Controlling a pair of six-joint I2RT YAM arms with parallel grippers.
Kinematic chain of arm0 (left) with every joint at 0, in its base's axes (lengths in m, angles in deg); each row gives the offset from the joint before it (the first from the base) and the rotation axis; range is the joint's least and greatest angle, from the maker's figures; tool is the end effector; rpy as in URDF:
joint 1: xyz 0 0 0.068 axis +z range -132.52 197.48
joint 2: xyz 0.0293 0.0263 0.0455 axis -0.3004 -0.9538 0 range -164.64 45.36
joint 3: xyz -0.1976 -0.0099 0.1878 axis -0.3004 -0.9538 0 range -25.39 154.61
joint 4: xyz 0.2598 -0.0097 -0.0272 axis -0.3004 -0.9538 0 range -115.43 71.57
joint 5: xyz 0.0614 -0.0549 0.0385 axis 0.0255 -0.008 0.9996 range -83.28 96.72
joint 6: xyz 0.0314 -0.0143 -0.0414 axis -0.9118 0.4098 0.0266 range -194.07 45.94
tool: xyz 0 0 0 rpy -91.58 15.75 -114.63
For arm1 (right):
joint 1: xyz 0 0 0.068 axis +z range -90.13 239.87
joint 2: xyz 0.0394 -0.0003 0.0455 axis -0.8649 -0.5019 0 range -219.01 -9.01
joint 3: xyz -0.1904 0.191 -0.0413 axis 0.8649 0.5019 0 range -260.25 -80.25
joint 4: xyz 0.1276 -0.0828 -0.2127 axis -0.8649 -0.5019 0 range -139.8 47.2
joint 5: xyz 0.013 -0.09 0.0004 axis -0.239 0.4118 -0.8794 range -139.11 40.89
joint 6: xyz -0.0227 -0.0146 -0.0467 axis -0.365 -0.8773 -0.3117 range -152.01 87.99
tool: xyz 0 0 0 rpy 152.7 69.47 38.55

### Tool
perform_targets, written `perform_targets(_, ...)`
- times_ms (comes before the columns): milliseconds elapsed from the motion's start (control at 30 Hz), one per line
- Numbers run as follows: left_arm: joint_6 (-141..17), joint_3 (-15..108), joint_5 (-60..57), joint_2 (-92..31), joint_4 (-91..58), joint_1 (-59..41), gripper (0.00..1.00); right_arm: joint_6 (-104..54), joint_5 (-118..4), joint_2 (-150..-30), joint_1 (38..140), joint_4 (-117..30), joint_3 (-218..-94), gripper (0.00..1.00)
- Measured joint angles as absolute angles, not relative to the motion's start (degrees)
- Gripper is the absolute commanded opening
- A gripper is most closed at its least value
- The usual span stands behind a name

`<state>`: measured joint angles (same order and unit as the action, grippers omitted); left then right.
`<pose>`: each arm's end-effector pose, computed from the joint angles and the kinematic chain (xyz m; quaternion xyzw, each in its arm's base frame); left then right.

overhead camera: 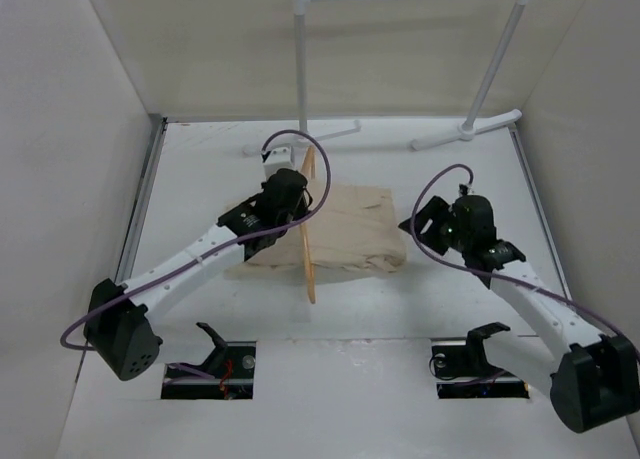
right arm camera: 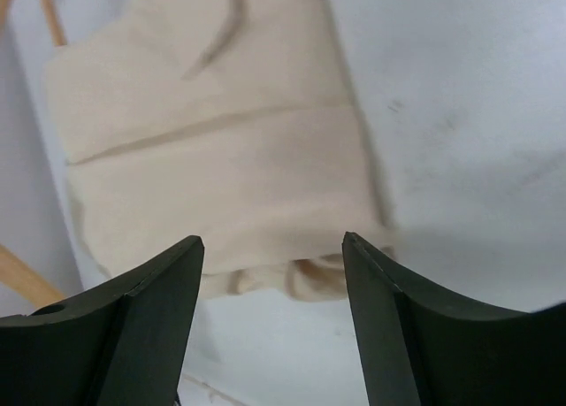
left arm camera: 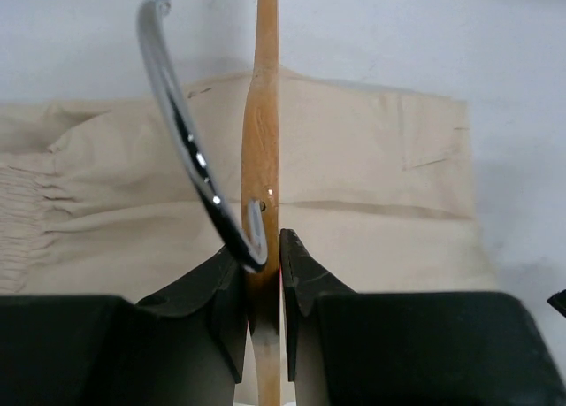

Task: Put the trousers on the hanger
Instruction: Place the trousers on the hanger, then place the hanger at the clothesline.

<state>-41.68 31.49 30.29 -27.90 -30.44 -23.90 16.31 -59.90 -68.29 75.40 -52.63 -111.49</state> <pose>0.2268 -0.1809 0.3042 -0.0383 0.8464 -0.1606 0.5063 0.2061 0.0642 0.2114 0.2128 0.8696 0.3030 0.3267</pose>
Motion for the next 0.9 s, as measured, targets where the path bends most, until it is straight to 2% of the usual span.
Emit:
perform_targets(100,-42.5,37.3,31.7,-27.4,-32.8,-26.4,0.00,14.4,-58.5,-63.7,78.0,-55.8,-118.3,0.68)
perform_targets(233,-44.5,46.8,32.3,-28.0,-36.3,-28.6,0.00,12.5,-58.4,-61.6,83.7,-57.4,-128.1,0.71)
perform_targets(600,-48.5,78.6,32.2,-36.2,-48.6,-29.7,0.00,7.4,-61.8,-65.6,96.2,-57.9,-147.7,0.78)
perform_targets(900,-48.7,86.2,29.1,-41.9,-51.7,-30.4,0.00,5.7,-63.2,-75.6,101.5,-54.4,-152.3,0.78)
